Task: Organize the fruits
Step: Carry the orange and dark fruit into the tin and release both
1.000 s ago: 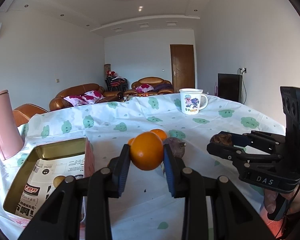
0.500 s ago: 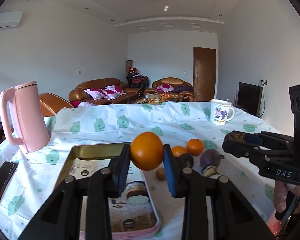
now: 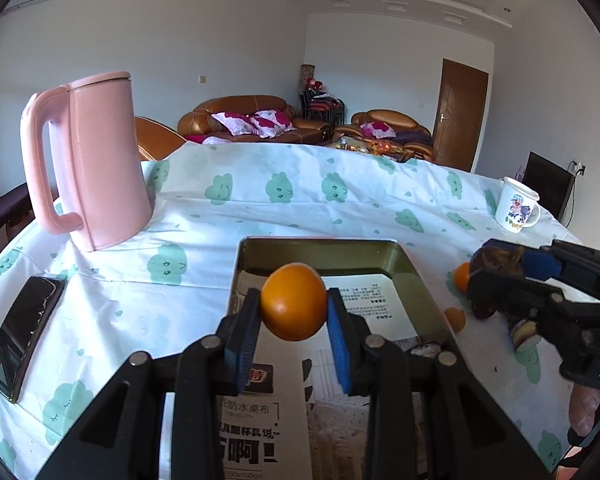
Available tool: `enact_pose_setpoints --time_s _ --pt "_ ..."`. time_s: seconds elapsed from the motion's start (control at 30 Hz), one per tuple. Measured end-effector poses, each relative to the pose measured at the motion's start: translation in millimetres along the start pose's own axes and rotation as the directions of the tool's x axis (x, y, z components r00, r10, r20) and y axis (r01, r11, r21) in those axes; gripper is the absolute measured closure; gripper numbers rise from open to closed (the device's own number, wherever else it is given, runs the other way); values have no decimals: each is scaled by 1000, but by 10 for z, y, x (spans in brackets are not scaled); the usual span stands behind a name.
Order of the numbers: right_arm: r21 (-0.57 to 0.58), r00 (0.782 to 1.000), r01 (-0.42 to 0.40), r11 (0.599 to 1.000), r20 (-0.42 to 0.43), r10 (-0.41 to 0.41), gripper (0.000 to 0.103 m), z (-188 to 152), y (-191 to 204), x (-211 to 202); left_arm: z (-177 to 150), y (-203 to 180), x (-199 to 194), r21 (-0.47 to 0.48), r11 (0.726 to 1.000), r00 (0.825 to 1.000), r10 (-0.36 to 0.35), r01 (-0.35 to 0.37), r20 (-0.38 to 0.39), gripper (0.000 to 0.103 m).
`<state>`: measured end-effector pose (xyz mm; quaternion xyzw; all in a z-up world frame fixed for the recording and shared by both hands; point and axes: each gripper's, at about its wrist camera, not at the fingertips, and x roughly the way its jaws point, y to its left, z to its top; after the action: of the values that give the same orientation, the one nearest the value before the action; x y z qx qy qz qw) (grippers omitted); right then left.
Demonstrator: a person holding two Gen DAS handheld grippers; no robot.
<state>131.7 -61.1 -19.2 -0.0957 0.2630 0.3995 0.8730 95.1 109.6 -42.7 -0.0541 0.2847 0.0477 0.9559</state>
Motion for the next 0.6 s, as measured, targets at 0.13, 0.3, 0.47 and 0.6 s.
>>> enact_pose_setpoints --time_s 0.13,0.3,0.47,0.6 --pt "-6 999 -24 1000 -46 24 63 -45 101 226 -5 45 36 -2 1000 1000 -1 1 -19 69" --pt "-45 996 -38 998 -88 34 63 -118 249 386 8 115 90 -10 1000 999 -3 3 -41 69" --pt "-57 992 -57 997 -118 50 63 -152 311 483 1 134 89 -19 1000 999 1 -2 -45 68" --pt "-77 986 -93 993 -146 81 62 -192 377 512 4 138 33 -20 1000 1000 17 -17 -19 61"
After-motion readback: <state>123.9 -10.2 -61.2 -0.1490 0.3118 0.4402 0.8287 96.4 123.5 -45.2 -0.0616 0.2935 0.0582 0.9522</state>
